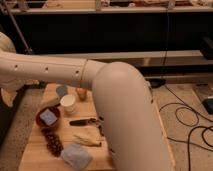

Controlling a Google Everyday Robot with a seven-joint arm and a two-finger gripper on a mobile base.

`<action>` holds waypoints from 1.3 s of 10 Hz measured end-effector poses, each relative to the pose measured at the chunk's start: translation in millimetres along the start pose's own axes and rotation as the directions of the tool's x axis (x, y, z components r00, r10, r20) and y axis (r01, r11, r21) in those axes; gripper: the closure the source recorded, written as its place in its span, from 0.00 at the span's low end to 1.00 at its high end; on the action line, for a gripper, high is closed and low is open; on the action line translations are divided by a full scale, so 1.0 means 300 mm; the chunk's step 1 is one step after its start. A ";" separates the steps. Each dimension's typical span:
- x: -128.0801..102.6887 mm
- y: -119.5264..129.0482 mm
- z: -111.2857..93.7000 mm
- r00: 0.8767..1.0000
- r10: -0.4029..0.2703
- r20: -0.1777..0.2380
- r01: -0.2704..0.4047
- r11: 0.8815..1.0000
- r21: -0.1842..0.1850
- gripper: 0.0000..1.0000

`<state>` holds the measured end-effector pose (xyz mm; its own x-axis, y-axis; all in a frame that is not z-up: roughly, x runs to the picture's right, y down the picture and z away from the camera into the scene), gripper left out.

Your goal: Place eraser in purple bowl

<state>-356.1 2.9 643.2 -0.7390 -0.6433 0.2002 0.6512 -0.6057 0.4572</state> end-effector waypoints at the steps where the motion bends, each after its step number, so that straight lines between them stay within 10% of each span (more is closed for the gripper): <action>1: -0.012 0.023 0.030 0.995 0.097 -0.005 -0.097 0.995 0.016 0.20; 3: -0.027 0.057 0.076 0.967 0.256 0.005 -0.256 0.966 0.020 0.20; 7: -0.020 0.083 0.160 0.796 0.596 0.105 -0.599 0.801 -0.008 0.20; 11: -0.018 0.075 0.166 0.775 0.621 0.114 -0.624 0.781 -0.013 0.20; 13: -0.020 0.077 0.190 0.718 0.689 0.100 -0.687 0.724 -0.053 0.20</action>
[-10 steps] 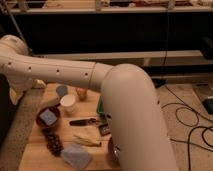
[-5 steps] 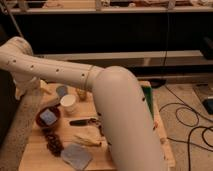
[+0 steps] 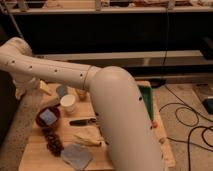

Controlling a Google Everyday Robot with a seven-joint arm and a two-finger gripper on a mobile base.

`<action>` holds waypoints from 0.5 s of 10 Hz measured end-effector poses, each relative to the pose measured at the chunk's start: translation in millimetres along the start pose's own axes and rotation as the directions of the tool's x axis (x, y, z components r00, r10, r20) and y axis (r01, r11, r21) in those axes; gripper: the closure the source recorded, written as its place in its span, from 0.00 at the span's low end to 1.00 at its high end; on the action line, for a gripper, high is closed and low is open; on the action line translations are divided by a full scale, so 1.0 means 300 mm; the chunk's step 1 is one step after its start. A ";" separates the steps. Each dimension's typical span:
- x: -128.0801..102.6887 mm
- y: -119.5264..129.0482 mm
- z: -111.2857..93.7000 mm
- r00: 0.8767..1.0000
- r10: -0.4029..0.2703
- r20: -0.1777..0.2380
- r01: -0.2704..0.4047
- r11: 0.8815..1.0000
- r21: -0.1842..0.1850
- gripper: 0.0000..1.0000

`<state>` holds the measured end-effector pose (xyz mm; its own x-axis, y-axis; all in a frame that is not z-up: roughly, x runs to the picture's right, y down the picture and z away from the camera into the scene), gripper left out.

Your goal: Place eraser in purple bowl

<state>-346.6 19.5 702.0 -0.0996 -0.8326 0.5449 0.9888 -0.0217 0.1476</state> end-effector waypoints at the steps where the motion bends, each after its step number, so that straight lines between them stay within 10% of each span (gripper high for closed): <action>1: 0.000 -0.005 0.020 0.997 0.083 -0.008 -0.083 0.996 -0.013 0.20; 3: 0.013 0.006 0.046 0.970 0.241 -0.033 -0.242 0.970 -0.025 0.20; 5: 0.033 0.051 0.040 0.917 0.393 -0.063 -0.392 0.920 0.019 0.20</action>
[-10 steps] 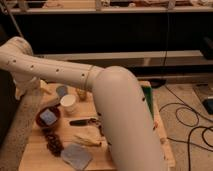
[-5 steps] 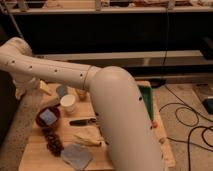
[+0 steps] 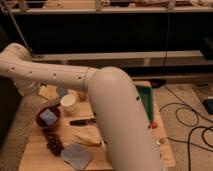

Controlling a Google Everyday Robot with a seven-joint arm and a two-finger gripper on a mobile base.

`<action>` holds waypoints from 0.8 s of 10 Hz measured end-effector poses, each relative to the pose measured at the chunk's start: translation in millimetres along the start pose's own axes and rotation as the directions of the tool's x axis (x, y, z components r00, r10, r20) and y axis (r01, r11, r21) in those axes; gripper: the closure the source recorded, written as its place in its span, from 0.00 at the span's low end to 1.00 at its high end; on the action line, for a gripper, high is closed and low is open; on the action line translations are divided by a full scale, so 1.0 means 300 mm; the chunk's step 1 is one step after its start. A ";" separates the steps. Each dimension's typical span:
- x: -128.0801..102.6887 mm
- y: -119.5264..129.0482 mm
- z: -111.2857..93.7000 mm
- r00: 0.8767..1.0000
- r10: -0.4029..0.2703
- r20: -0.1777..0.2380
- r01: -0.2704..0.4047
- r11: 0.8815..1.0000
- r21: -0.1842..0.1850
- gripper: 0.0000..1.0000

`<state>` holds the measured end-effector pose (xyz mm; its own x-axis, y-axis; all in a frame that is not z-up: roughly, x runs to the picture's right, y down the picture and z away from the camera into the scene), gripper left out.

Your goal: Place eraser in purple bowl

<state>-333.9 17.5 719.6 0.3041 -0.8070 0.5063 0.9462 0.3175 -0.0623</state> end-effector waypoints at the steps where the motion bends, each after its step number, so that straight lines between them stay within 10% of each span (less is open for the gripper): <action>1: 0.018 0.016 -0.004 0.999 0.044 -0.002 -0.044 0.999 0.025 0.20; 5: 0.015 0.010 -0.008 0.998 0.056 0.002 -0.056 0.998 0.040 0.20; 8: 0.022 -0.052 0.003 0.997 -0.054 -0.045 0.055 0.998 0.020 0.20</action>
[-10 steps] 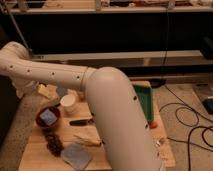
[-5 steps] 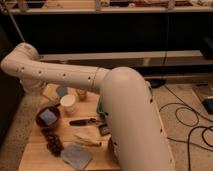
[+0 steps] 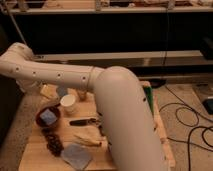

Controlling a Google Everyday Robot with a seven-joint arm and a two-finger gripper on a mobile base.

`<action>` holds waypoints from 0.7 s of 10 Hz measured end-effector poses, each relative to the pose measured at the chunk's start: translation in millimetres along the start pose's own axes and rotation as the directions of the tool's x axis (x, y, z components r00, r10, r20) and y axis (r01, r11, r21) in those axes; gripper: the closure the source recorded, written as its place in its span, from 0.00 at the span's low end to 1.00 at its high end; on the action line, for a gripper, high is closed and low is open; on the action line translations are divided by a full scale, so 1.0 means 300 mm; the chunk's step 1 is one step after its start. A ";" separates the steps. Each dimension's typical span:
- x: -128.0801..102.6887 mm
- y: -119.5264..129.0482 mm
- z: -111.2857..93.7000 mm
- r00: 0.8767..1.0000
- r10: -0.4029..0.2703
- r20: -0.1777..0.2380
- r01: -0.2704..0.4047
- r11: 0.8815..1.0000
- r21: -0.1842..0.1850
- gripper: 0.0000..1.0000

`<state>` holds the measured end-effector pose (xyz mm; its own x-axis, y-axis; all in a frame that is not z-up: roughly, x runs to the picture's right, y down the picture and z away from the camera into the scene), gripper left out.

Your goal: Place eraser in purple bowl

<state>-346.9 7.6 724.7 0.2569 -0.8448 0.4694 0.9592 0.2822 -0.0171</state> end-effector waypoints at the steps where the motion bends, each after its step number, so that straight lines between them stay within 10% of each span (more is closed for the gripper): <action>1: 0.039 -0.006 0.030 1.000 0.004 -0.003 -0.004 1.000 -0.004 0.20; 7: 0.182 -0.037 0.313 0.991 0.113 0.069 -0.118 0.990 0.080 0.20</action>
<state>-354.7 1.0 833.3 0.3546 -0.7741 0.5244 0.9097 0.4152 -0.0021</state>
